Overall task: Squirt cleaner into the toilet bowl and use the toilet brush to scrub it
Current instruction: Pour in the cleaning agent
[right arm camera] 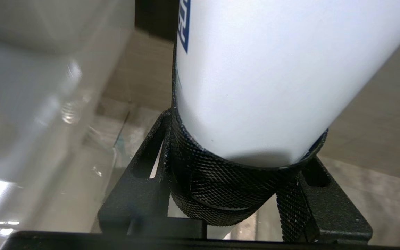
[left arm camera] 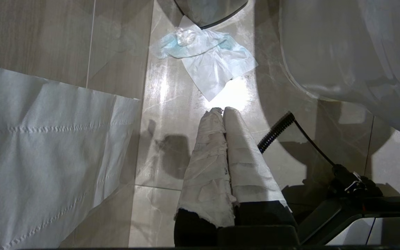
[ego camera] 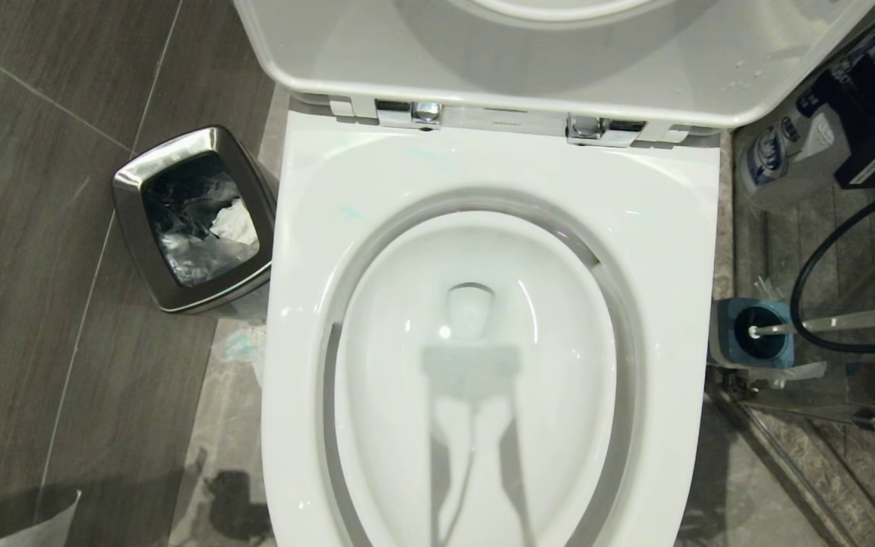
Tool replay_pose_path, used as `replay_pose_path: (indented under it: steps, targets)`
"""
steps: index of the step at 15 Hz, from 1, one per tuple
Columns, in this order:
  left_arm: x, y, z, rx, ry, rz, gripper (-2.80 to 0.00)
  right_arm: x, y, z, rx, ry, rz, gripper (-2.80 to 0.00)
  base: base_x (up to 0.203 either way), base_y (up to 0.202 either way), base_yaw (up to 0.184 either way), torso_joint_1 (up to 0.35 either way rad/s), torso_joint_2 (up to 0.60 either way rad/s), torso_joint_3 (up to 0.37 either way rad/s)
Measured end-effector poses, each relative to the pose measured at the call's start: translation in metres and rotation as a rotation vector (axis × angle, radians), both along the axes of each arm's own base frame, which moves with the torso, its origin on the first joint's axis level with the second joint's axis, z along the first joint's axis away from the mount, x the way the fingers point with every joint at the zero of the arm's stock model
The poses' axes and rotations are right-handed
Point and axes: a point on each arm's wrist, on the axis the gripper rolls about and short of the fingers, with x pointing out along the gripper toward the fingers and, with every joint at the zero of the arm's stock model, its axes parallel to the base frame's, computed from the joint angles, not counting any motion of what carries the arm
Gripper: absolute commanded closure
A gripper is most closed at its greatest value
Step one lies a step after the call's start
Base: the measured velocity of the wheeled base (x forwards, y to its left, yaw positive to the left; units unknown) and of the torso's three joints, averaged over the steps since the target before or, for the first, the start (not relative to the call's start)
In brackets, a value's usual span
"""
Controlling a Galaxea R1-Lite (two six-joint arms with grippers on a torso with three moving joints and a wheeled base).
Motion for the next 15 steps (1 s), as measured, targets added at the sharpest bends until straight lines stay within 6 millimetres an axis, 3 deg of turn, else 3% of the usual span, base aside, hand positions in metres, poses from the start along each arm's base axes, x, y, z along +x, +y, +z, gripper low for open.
replay_pose_path:
  steps: [5, 15]
  targets:
    - [0.0, 0.0, 0.0, 0.0, 0.001, 0.001, 0.0, -0.069, -0.002, 0.028, 0.026, 0.075, -0.016, 0.0, 0.0, 0.0, 0.0, 0.0, 0.0, 0.0]
    - [0.0, 0.0, 0.0, 0.0, 0.001, 0.0, 0.0, -0.16, -0.003, 0.022, 0.002, 0.24, -0.041, 0.0, 0.0, 0.0, 0.0, 0.0, 0.0, 0.0]
